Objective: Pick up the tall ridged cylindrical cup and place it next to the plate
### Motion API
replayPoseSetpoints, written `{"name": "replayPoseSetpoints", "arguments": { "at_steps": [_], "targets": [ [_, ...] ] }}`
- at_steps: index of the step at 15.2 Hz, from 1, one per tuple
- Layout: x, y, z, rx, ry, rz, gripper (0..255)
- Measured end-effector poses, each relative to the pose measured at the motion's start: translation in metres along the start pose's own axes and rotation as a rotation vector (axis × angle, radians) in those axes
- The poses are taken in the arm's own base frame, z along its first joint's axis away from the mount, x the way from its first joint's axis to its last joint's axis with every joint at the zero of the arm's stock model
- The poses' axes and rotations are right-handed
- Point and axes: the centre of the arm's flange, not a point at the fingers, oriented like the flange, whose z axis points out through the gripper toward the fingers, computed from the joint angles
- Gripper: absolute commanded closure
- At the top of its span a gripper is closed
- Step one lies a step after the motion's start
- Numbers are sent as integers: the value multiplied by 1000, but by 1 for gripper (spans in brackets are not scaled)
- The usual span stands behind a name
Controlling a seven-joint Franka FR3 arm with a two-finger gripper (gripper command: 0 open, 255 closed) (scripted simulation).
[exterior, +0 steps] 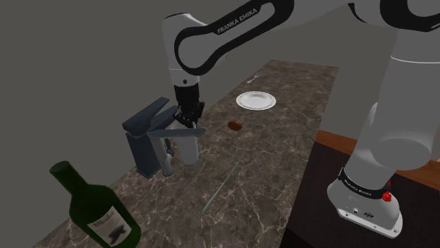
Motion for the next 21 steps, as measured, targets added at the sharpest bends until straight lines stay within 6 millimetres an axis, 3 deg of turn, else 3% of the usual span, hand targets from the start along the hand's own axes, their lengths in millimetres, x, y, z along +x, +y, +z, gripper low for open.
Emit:
{"name": "replayPoseSetpoints", "arguments": {
  "at_steps": [21],
  "targets": [
    [-7, -11, -110, 0, 0, 0, 255]
  ]
}}
